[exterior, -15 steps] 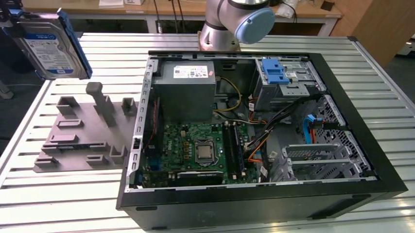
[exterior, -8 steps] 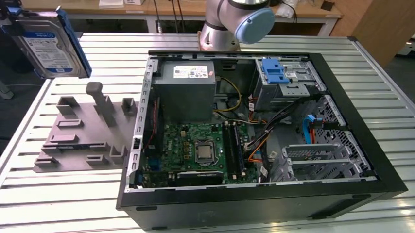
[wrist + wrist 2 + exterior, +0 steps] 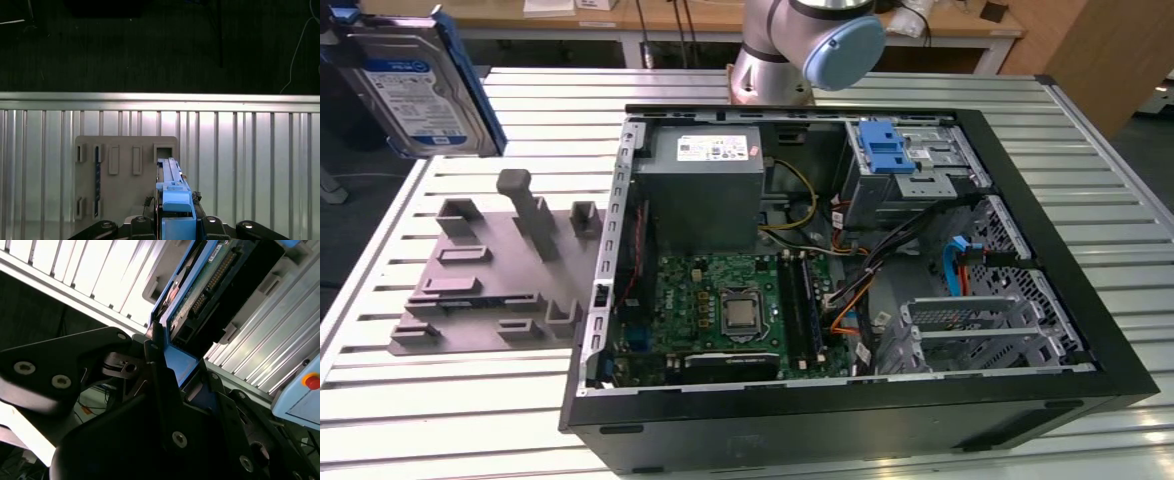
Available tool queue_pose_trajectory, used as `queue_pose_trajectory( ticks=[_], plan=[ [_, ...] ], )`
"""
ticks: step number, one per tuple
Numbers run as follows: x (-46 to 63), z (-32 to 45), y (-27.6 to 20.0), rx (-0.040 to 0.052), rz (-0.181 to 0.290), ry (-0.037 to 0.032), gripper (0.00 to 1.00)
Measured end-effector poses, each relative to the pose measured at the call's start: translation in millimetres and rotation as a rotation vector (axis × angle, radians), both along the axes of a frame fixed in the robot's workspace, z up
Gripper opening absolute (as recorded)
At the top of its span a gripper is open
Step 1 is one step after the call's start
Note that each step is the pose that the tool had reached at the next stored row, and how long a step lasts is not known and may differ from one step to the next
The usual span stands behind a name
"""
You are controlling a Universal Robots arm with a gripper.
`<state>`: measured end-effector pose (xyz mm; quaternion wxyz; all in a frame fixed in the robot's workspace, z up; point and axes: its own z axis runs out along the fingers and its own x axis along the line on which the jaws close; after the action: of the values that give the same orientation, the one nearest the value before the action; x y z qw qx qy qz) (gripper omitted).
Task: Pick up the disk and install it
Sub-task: 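Pick up the disk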
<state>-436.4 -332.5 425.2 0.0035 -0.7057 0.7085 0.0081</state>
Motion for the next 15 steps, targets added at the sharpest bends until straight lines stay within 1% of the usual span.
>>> queue_pose_trajectory(
  ticks=[8, 15],
  plan=[
    [0.0, 12.0, 0.0, 0.0000, 0.000, 0.0000, 0.36],
    [0.0, 18.7, 0.0, 0.0000, 0.000, -0.0001, 0.36]
  ],
)
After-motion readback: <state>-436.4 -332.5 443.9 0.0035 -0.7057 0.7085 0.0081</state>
